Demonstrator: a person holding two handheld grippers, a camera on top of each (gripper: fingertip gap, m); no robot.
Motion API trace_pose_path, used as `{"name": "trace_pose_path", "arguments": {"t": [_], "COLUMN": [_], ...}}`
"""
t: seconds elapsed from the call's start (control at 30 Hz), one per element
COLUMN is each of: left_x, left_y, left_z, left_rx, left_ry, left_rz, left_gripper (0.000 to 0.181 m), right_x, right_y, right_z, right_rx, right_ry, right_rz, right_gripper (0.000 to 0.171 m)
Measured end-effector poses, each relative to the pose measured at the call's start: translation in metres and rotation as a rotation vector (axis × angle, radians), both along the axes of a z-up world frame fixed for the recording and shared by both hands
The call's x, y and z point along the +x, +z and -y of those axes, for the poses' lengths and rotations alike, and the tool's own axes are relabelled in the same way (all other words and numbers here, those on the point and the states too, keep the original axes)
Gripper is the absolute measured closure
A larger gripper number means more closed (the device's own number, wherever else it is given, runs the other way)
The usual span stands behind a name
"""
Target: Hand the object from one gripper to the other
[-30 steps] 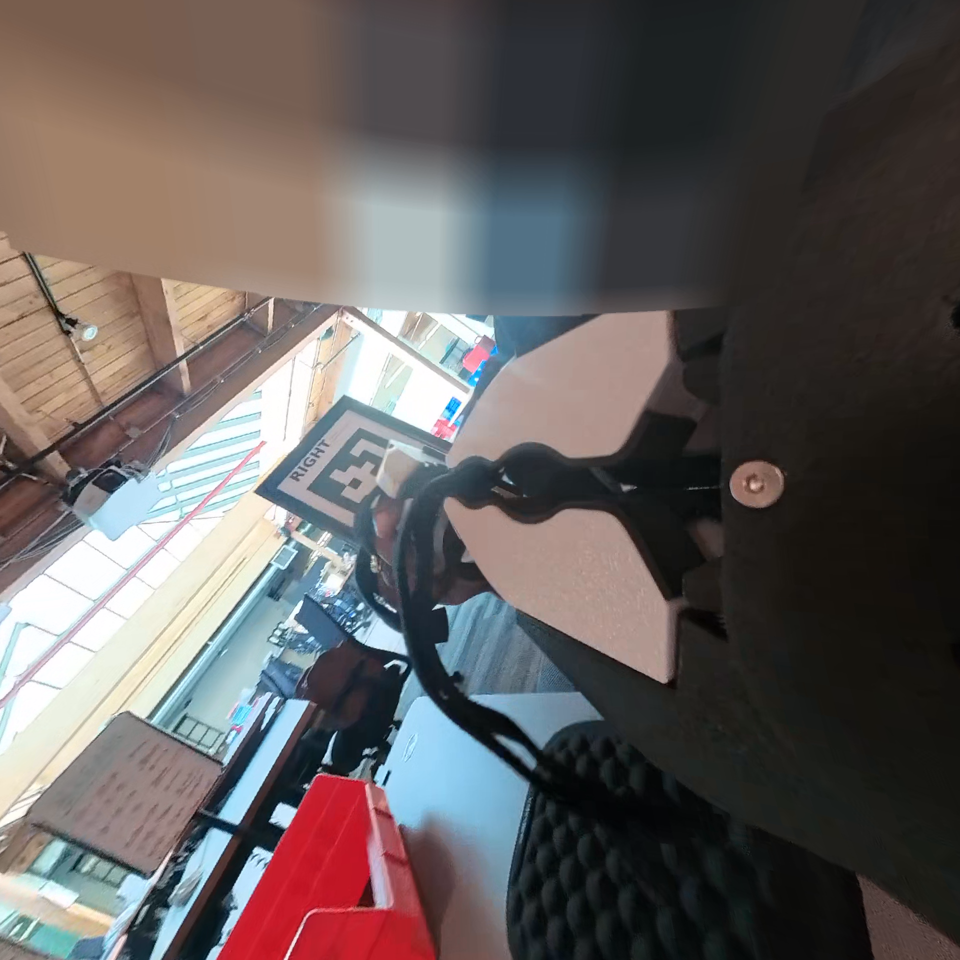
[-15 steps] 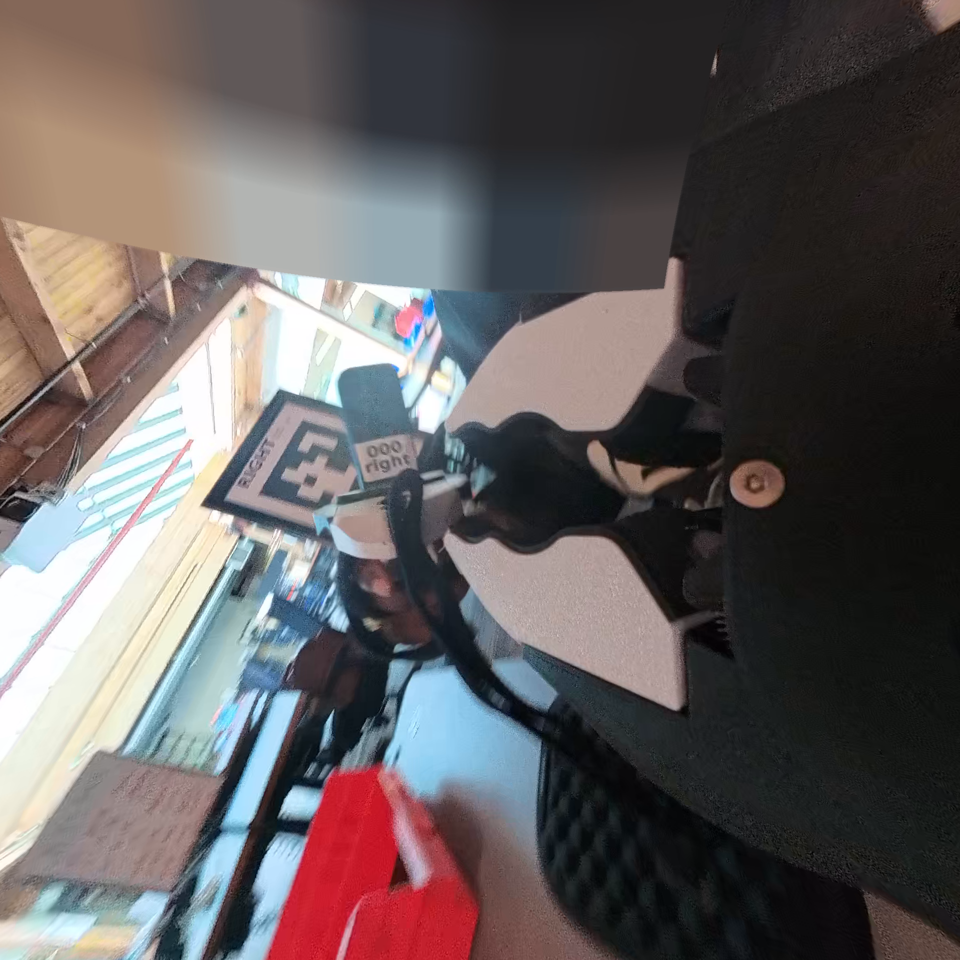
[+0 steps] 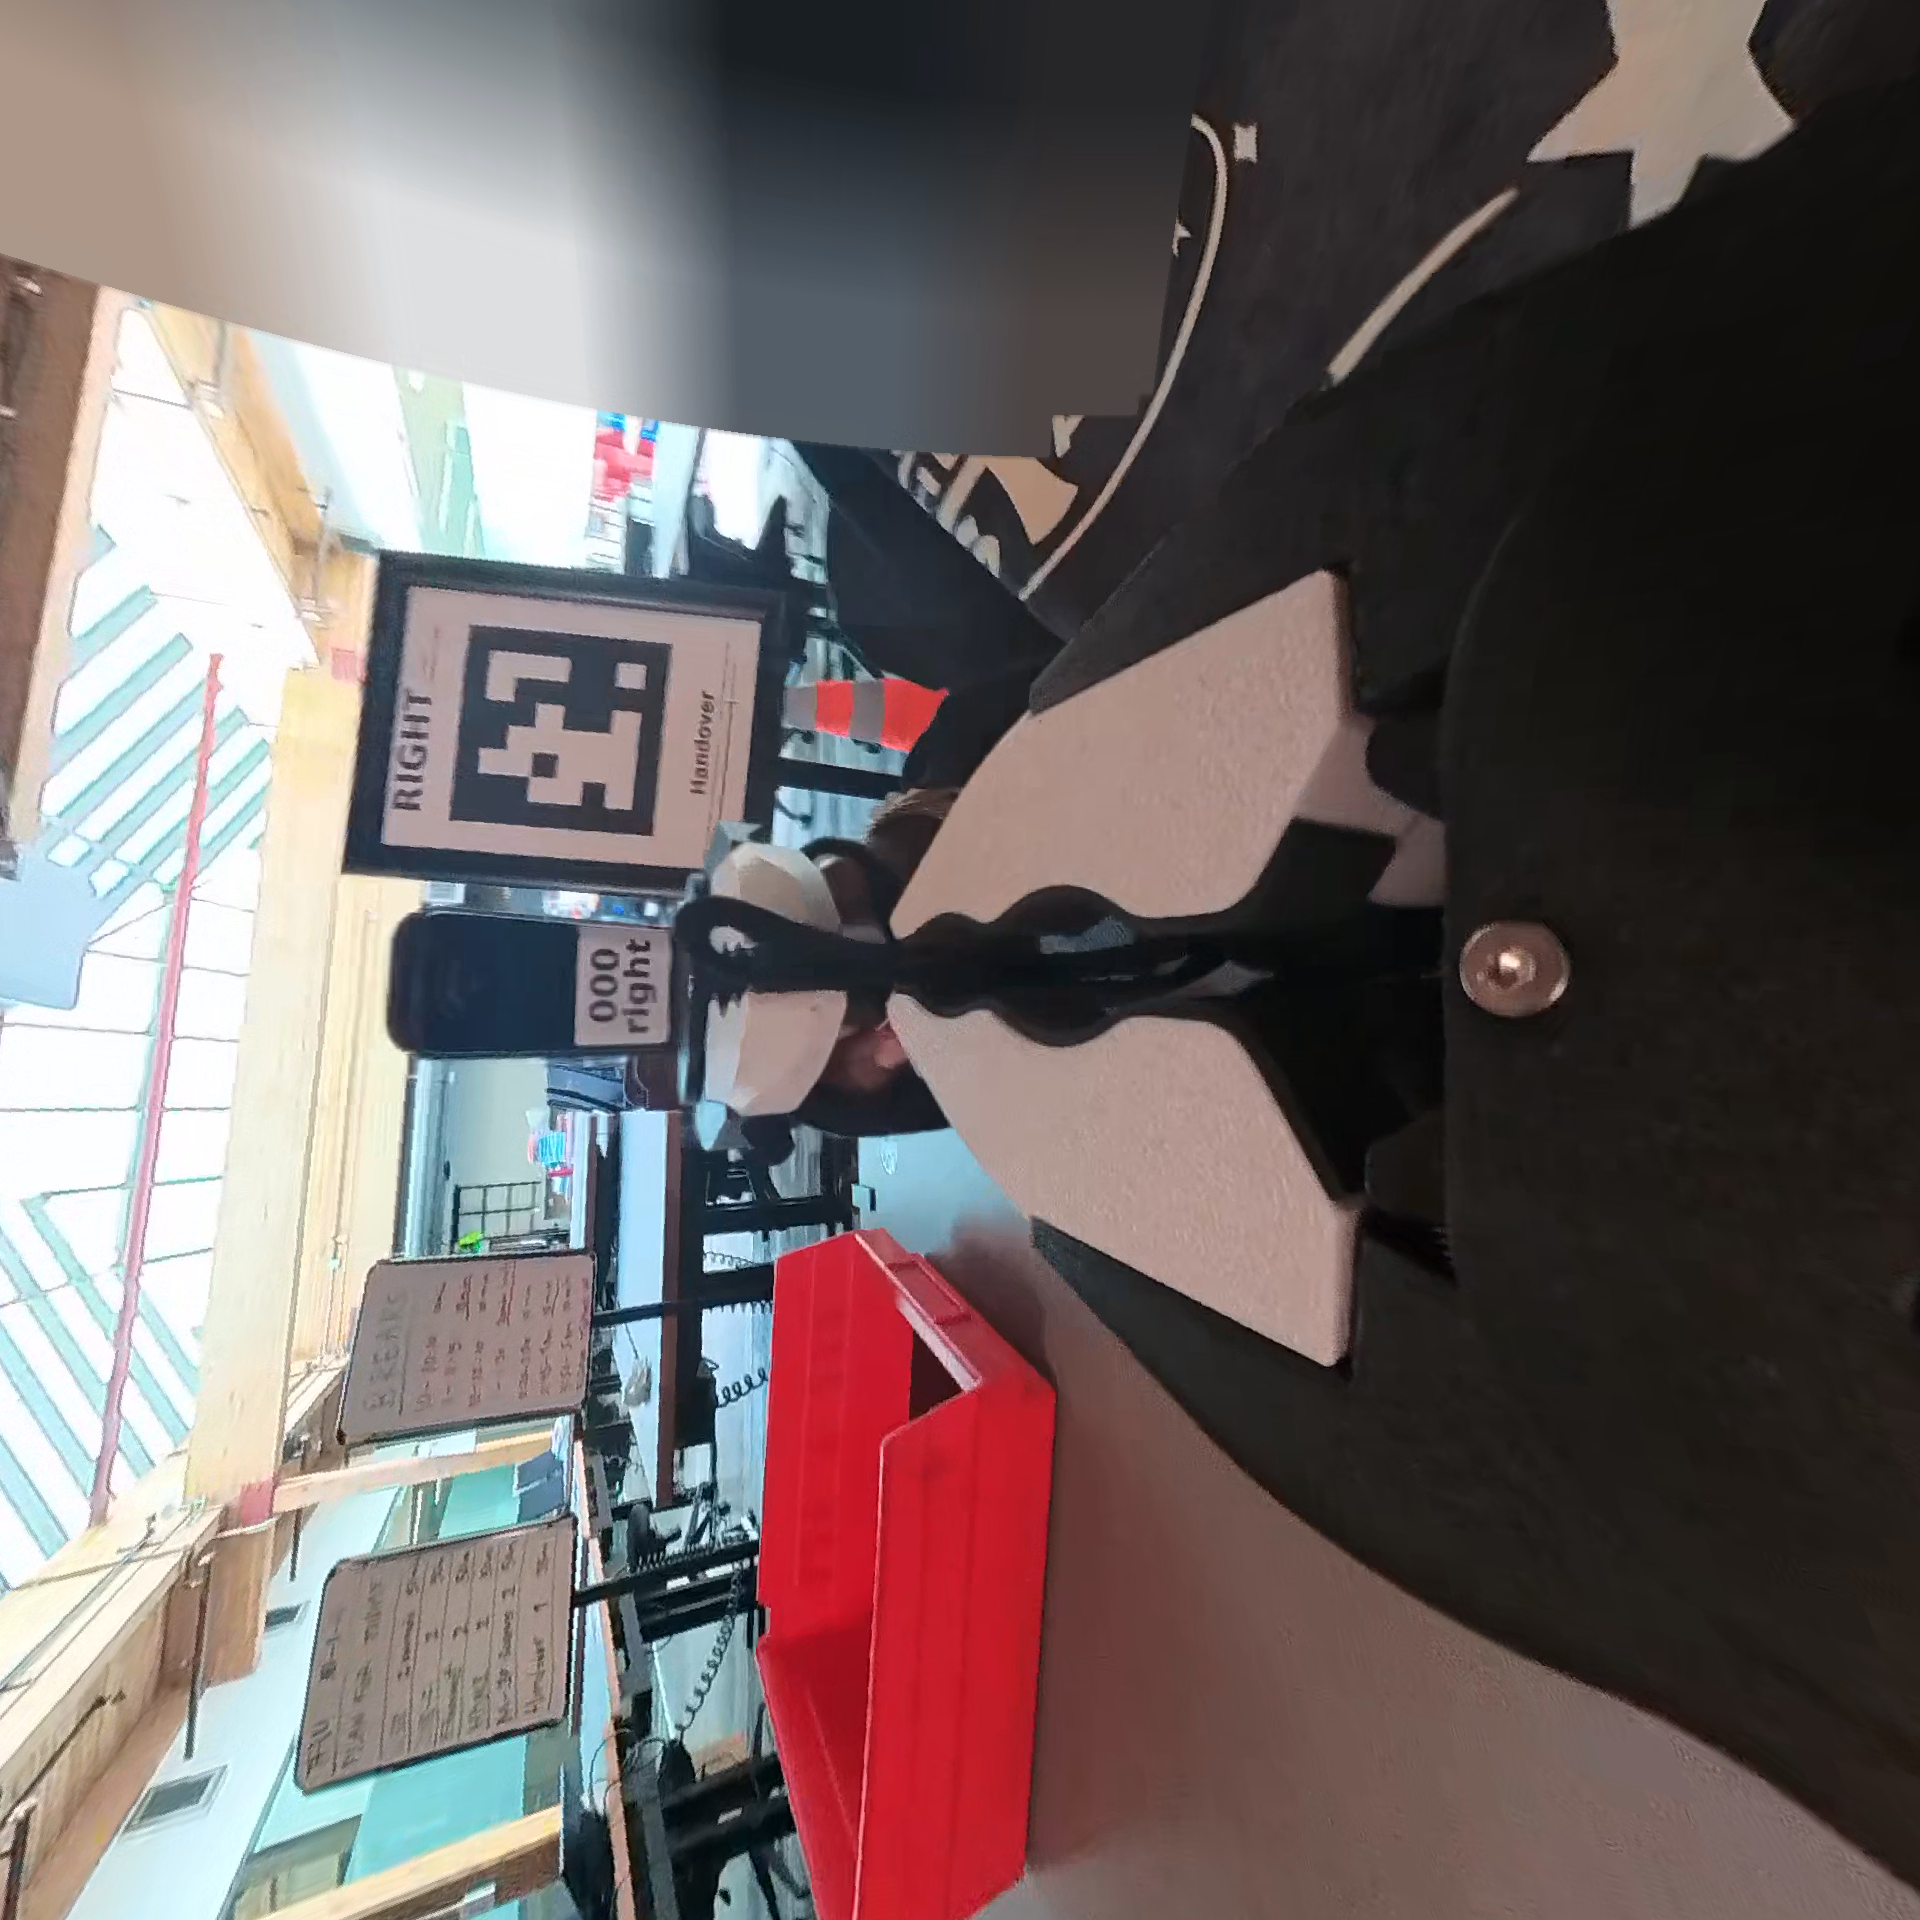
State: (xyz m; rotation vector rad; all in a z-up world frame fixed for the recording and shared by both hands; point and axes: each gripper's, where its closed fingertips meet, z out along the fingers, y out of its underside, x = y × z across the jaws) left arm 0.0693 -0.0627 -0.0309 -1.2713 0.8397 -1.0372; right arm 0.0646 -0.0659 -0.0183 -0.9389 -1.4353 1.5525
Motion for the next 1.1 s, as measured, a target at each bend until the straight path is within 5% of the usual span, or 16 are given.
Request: {"name": "trace_pose_path", "arguments": {"t": [0.17, 0.47, 0.67, 0.8, 1.1], "left_x": [-0.014, -0.014, -0.005, 0.002, -0.016], "left_y": [0.019, 0.021, -0.008, -0.01, 0.011], "left_z": [-0.003, -0.005, -0.005, -0.003, -0.01], "left_rx": [-0.018, -0.044, -0.161, -0.107, -0.062], "left_ry": [0.019, 0.018, -0.059, -0.058, 0.041], "left_rz": [0.179, 0.216, 0.023, 0.022, 0.148], "left_gripper": [0.177, 0.171, 0.155, 0.176, 0.176], "right_x": [-0.011, -0.02, -0.011, -0.008, -0.021], "right_y": [-0.013, -0.021, -0.006, -0.004, -0.024], "right_z": [-0.006, 0.002, -0.001, -0.003, -0.001], "right_rx": [-0.107, -0.121, -0.167, -0.171, -0.184], "right_ry": [0.009, 0.047, 0.057, 0.052, 0.053], "right_rz": [0.064, 0.074, 0.027, 0.029, 0.123], "right_gripper": [0.142, 0.165, 0.166, 0.165, 0.146]}}
